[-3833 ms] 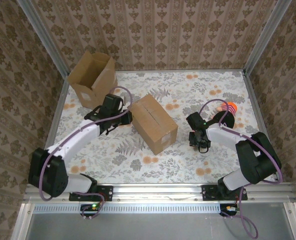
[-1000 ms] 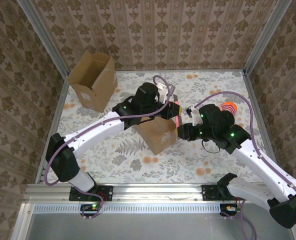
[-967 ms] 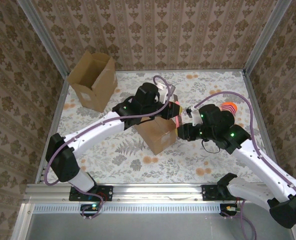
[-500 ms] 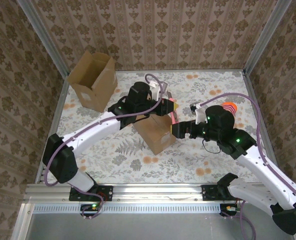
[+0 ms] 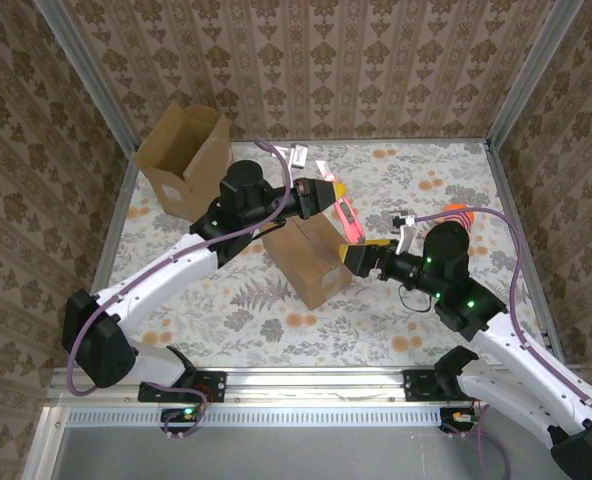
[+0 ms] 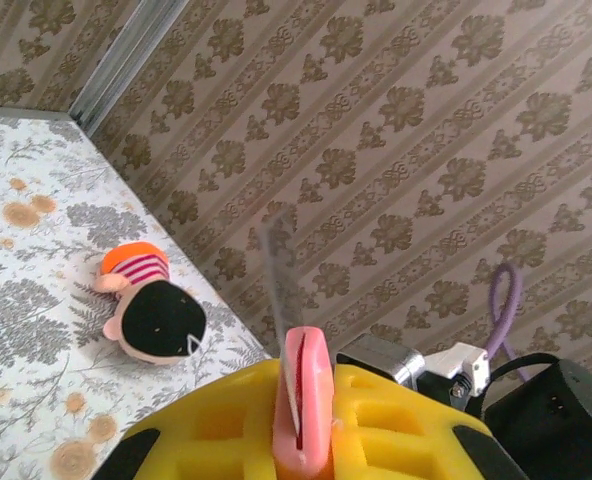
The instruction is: Unpack the express box
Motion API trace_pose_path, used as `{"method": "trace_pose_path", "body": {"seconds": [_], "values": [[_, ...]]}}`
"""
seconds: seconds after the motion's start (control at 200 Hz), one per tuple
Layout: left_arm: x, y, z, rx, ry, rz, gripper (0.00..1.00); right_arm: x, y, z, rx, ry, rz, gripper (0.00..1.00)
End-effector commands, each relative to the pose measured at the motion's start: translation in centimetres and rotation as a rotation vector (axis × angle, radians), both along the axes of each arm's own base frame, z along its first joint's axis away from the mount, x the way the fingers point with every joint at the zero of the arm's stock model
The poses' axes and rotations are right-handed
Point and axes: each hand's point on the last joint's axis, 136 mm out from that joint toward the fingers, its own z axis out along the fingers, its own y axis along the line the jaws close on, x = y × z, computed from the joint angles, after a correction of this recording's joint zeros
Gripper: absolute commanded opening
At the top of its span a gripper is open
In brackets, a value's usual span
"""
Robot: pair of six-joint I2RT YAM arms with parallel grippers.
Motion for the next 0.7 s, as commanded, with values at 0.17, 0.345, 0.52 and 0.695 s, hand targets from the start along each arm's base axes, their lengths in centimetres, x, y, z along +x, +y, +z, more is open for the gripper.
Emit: {"method": "trace_pose_path", "body": {"seconds": [0.17, 0.345, 0.52, 0.695], "values": [[-0.8, 0.2, 2.3, -0.134, 0.004, -0.046, 0.00, -0.4, 1.2, 6.1, 0.216, -0.156, 0.074, 0.92], [-0.8, 0.0, 2.0, -0.151, 0.017, -0.051, 0.00, -0.3, 2.1, 6.7, 0.232, -0.152, 0.105, 0.84], [-0.8, -0.3, 2.0, -0.156, 0.022, -0.060, 0.00, -0.3, 2.6, 7.2, 0.250, -0.162, 0.118, 0.78], [-0.8, -0.4, 1.2, -0.149, 0.034, -0.064, 0.00, -0.3, 2.4, 7.8, 0.258, -0.181, 0.106, 0.75]]}}
